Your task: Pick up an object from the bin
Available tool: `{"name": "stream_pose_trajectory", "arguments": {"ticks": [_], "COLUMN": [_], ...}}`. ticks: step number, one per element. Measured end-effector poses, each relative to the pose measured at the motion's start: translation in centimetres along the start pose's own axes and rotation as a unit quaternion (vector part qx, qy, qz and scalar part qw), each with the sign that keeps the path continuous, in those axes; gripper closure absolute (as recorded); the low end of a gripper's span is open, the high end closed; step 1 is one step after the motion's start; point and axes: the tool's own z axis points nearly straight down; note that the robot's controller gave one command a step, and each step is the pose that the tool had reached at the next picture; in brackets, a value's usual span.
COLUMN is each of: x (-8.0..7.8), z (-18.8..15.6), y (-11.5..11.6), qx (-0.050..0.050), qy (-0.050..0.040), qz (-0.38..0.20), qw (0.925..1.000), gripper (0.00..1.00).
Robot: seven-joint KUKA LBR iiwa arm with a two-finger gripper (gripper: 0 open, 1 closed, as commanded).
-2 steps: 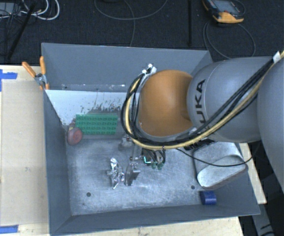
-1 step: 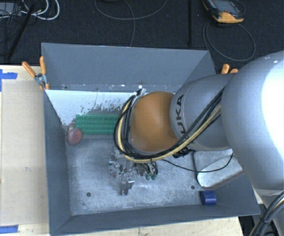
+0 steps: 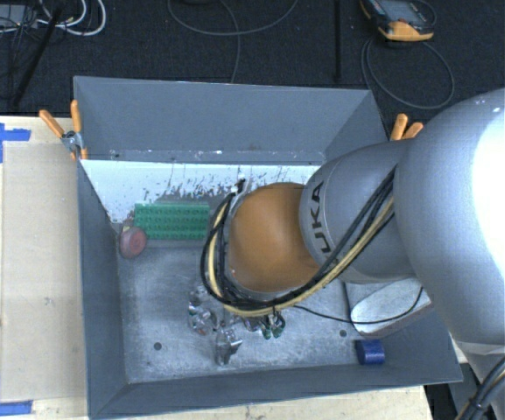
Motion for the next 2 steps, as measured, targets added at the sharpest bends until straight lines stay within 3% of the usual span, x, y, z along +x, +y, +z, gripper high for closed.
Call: {"name": "stream_pose_trajectory", "arguments": {"ticks": [1,2], "x": [-0.3,-1.9], "z": [-0.3,-16.5], "y": [0.0,-0.5], "qx": [-0.001,0.0], "qy": [-0.0047,-0.0019], "qz": [0.002,0.008], "qw": [1.0,1.0], "gripper": [1.0,1.0]}}
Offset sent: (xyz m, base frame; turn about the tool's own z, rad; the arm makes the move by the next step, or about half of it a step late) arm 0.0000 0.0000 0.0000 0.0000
